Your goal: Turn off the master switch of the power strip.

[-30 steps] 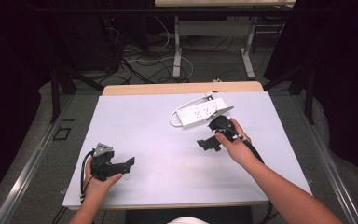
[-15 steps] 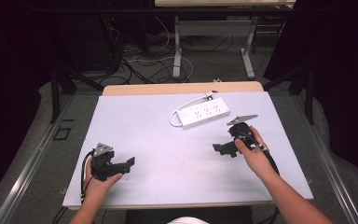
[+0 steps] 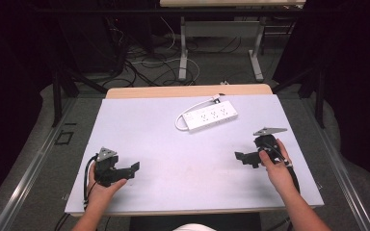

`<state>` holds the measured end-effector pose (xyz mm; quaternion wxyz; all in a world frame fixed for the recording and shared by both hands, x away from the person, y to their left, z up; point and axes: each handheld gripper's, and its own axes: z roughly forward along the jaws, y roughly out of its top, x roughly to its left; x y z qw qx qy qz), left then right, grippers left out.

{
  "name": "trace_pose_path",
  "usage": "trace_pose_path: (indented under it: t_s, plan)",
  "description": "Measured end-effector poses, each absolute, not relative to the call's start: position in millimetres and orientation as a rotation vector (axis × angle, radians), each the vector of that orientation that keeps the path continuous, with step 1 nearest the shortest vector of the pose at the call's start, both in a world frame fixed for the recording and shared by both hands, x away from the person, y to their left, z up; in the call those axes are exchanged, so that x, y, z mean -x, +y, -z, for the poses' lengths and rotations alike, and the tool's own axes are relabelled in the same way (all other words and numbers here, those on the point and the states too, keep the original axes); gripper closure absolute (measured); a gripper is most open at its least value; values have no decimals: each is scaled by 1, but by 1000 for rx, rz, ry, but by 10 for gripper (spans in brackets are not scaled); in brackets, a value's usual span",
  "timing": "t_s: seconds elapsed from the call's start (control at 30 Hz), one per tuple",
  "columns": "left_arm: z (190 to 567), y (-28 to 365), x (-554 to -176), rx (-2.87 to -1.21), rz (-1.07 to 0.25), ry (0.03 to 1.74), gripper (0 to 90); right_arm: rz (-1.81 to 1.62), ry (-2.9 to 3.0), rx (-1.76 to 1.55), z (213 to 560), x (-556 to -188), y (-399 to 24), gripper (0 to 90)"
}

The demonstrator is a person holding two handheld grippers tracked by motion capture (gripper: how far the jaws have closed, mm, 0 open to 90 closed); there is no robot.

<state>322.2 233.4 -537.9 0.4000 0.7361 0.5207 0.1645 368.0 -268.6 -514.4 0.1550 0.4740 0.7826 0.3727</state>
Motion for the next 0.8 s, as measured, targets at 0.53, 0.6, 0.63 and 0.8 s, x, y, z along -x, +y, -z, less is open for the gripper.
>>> trace_pose_path:
  t_s: [0.53, 0.6, 0.63, 0.8]
  plan:
    - [538, 233, -322, -1859, -424, 1321, 72, -1057, 2122, -1433, 542, -347, -313, 0]
    - [538, 233, -322, -1856, -427, 1319, 72, -1058, 2115, -1436, 544, -345, -317, 0]
    - [538, 233, -322, -1857, -427, 1318, 72, -1056, 2108, -1442, 544, -344, -319, 0]
    - [538, 234, -322, -1856, -422, 1323, 72, -1052, 2088, -1451, 547, -341, -324, 0]
